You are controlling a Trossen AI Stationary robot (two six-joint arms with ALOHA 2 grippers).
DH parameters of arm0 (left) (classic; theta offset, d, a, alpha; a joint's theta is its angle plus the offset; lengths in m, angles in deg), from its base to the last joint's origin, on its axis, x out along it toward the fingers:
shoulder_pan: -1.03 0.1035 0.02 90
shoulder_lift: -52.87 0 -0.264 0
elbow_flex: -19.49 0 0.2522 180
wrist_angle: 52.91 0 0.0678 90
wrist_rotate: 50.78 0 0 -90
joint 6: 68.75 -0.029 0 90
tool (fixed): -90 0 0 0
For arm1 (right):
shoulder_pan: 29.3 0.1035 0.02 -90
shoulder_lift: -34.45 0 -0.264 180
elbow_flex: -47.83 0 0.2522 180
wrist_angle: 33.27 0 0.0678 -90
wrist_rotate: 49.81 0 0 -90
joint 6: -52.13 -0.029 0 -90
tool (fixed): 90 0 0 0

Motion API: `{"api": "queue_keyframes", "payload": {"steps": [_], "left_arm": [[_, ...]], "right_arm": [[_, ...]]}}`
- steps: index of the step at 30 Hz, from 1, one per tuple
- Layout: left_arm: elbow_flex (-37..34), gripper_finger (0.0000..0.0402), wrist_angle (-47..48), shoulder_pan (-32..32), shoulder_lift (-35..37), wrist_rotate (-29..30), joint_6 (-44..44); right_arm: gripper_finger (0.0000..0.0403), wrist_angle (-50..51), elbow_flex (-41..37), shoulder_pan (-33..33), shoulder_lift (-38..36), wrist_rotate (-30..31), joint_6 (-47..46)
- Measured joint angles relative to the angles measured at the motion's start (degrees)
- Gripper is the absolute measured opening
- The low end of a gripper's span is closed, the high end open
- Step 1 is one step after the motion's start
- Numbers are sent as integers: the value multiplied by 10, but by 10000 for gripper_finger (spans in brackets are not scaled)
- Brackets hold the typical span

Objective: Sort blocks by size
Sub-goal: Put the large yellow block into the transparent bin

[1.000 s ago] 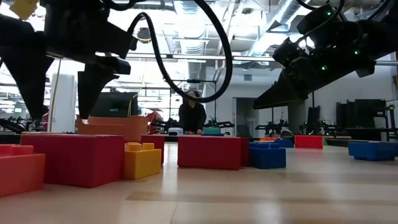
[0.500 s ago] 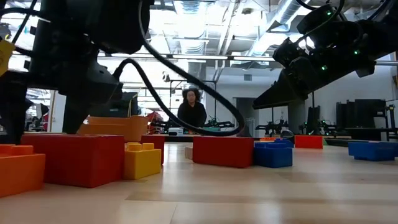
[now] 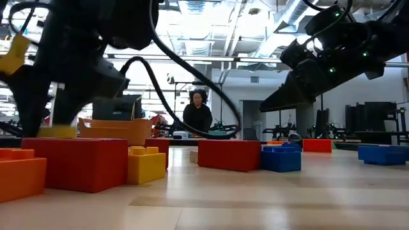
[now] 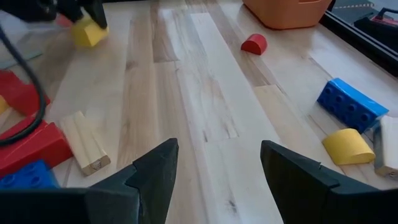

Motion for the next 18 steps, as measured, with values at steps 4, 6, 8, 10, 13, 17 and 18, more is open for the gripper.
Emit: {"api": "queue_keyframes", "payload": {"steps": [4,6,8,10,13,17,18], "left_arm": [[46,122,103,28,37,15,33],[67,122,106,42,68,-13,66],[75,122,89,56,101,-79,111],[75,130,69,62,133,-147,179],[75,141,67,54,174,-207,294],[75,138,90,14,222,-202,408],[75,136,100,1,230,-193,437]], "right_arm": [[260,1,0,-3,0,0,0],[260,2,0,-3,0,0,-1],[260,4,0,-3,0,0,-1],[260,10,0,-3,0,0,-4],[260,10,0,-3,0,0,-5],[260,10,0,-3,0,0,-5],[260,11,0,-3,0,0,-5]]}}
